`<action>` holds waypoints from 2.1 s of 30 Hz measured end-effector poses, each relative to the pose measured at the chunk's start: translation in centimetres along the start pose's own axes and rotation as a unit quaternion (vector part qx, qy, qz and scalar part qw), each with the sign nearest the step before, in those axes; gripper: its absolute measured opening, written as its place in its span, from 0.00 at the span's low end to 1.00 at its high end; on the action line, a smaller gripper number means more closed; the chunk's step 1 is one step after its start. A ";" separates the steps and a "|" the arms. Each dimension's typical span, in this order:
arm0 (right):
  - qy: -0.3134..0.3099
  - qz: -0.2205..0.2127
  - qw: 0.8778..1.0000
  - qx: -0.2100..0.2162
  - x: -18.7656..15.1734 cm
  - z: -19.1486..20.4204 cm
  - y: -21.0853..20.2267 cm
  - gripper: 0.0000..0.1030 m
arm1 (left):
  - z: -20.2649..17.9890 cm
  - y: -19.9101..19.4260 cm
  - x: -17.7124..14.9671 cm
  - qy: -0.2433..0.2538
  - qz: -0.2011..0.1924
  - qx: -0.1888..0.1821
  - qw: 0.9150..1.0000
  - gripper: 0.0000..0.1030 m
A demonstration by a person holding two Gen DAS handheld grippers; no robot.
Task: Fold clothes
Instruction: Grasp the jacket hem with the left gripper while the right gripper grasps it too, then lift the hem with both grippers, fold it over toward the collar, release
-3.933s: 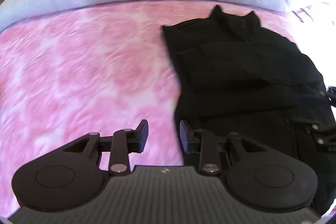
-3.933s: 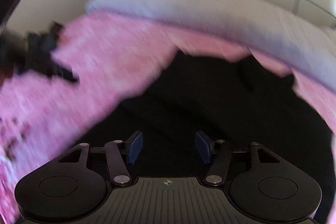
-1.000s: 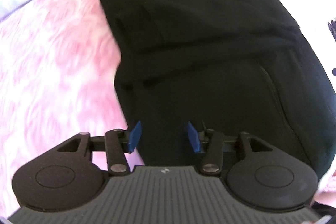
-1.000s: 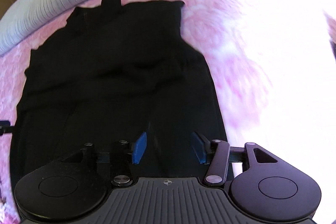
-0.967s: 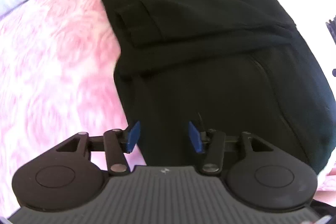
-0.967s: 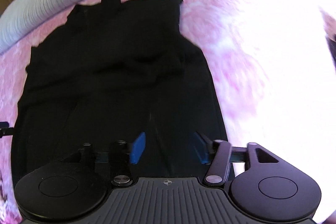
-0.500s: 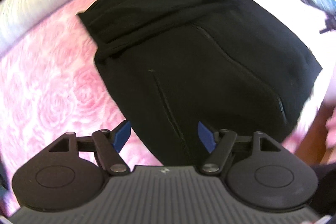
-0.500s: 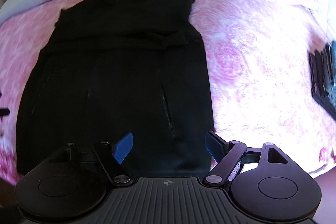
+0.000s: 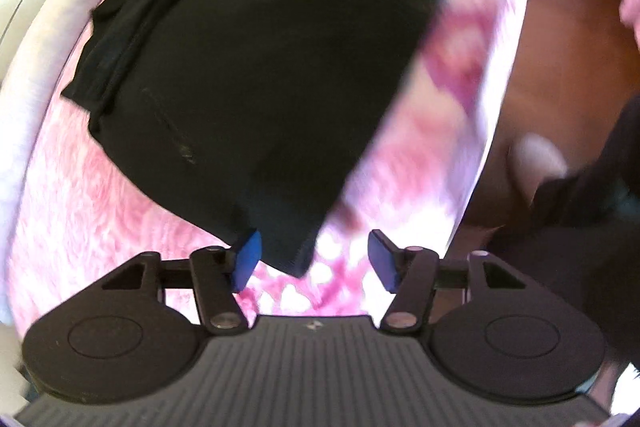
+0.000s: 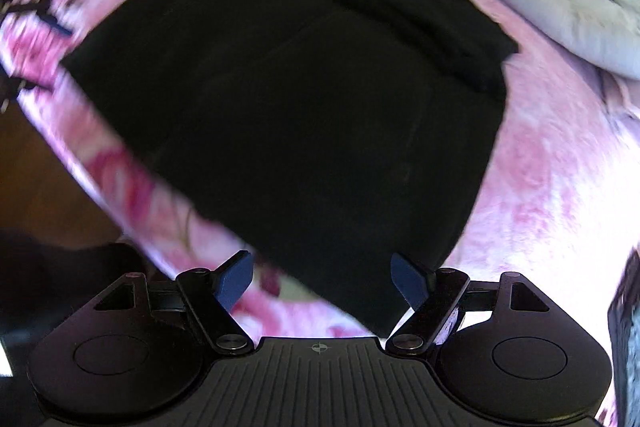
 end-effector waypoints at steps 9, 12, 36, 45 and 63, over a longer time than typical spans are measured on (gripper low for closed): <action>-0.035 0.007 0.999 -0.032 -3.4 0.3 2.2 0.77 | 0.3 1.7 -0.5 0.085 -0.051 0.018 0.995 0.57; -0.074 0.010 0.996 -0.043 -4.5 0.2 2.8 0.77 | 1.1 2.2 -0.7 0.095 -0.061 0.018 0.993 0.57; -0.373 -0.004 0.926 -0.056 -6.2 -2.8 8.7 0.20 | 3.5 3.7 1.0 0.096 -0.033 0.042 0.994 0.14; -0.312 -0.029 0.950 -0.002 -3.9 -3.3 2.2 0.07 | 4.9 -3.5 0.2 0.100 -0.055 0.012 0.993 0.10; -0.220 -0.016 0.973 0.062 -2.7 -4.6 -12.4 0.06 | 9.1 -17.2 1.7 -0.101 -0.035 -0.089 0.990 0.10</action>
Point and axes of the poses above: each gripper's, at about its wrist camera, not at the fingertips, and y roughly the way its jaws point, z to its left, x to its top, the point moved 4 cm from there along y, roughly the way its jaws point, and after that the axes turned 7 degrees about -z, right-handed, at the moved point
